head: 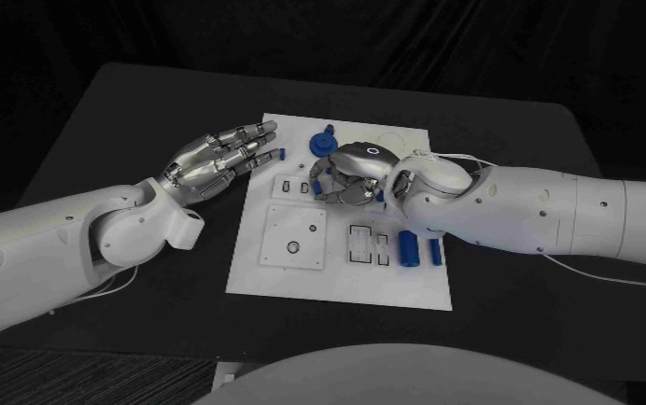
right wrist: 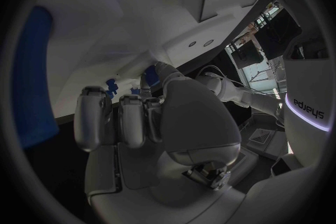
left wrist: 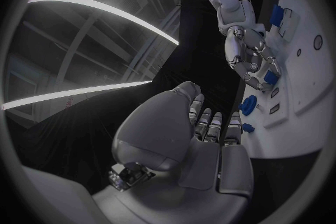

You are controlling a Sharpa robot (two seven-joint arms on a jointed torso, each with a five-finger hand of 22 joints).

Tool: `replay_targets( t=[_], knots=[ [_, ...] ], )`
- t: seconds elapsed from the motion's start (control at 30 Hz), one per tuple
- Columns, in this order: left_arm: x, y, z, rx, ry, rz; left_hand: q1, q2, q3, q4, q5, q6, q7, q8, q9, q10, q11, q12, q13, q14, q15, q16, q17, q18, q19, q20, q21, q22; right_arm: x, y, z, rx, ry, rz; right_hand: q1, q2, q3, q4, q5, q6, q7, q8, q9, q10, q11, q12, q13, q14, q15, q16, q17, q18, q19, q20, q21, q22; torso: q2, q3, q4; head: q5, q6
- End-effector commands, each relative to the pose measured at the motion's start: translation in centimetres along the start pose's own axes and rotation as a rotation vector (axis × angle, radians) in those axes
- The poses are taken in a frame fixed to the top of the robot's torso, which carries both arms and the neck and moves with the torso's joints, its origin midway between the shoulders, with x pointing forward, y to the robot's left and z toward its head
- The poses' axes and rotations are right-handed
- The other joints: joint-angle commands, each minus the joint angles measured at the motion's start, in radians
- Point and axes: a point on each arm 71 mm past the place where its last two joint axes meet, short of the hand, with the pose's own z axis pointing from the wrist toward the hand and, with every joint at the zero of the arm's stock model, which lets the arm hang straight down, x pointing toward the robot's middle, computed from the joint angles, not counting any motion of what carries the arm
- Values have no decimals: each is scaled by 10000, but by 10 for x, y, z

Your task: Assemble the parts on the task board

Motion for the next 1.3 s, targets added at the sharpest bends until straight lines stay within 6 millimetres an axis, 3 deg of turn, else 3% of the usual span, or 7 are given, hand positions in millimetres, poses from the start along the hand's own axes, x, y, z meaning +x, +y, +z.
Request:
replay_targets(
  t=[0.03,0.33,0.67,0.83,1.03,1.17,1.3],
  knots=[
    [2,0,0,60,152,-92,-77,7,68,-11,-29,-4,-4,56,9,-16,34,20,4,-21,46,25,6,116,0,39,23,12,3,-2,0,205,201,-150,-45,-86,-25,-20,-143,-302,0,-243,-250,681,72,-50,2019,668,93,-83,635,58,245,89,-61,2018,-8,-4,1,1,-1],
    [2,0,1,24,155,-93,-82,8,81,-12,-30,-22,-4,51,7,-19,33,17,3,-25,47,17,4,116,-4,38,21,11,4,-2,0,261,295,-157,-142,-190,-193,-118,-873,-1304,-35,-1097,-1326,561,46,-149,1814,633,77,-196,442,92,199,82,-243,1972,-3,2,-6,4,-1],
    [1,0,0,4,135,-81,-90,5,95,-14,-38,-36,-4,47,4,-25,33,12,2,-28,47,14,3,115,-10,38,18,8,3,-4,-2,273,160,-160,-228,-235,-339,-65,-1284,-1559,-55,-1309,-1766,483,30,-215,1678,625,63,-233,384,106,181,68,-326,1954,-4,1,-5,9,-1],
    [0,0,-1,20,69,-53,-90,5,95,-14,-38,-36,-4,47,4,-25,33,12,2,-28,47,14,3,115,-10,38,18,8,-4,-3,-7,33,-445,-131,-428,-423,-537,329,-1993,-1462,-64,-1283,-2144,348,16,-341,1424,622,57,-264,339,111,184,55,-369,1949,-2,2,-3,100,-1],
    [-1,-1,-3,42,-28,-7,-96,0,104,-16,-43,-16,-4,54,7,-26,32,20,3,-24,46,23,5,115,-2,37,22,11,-33,3,-13,-501,-1399,-313,-609,-1012,-742,1361,-2668,-1327,-92,-1208,-2527,342,5,-366,1372,630,33,-261,355,106,201,44,-370,1958,3,2,-6,120,-1],
    [-2,-1,-4,45,-101,30,-99,-5,106,-17,-45,-13,-5,56,7,-27,30,14,2,-24,46,24,5,115,1,37,23,13,-63,7,-20,-816,-2038,-570,-1186,-1296,-1113,1449,-2722,-1315,-104,-1206,-2673,329,-12,-380,1345,625,25,-262,360,108,190,26,-392,1955,4,3,-5,82,-1],
    [-2,-2,-4,65,-174,71,-105,-18,109,-21,-48,-4,-7,61,9,-29,24,18,2,-22,45,28,6,116,6,37,25,14,-95,9,-32,-1115,-2849,-889,-1708,-1240,-2055,1452,-2728,-1298,-98,-1202,-2844,315,-5,-389,1324,610,31,-280,334,110,177,26,-414,1953,-1,16,-17,66,17]
  ],
)
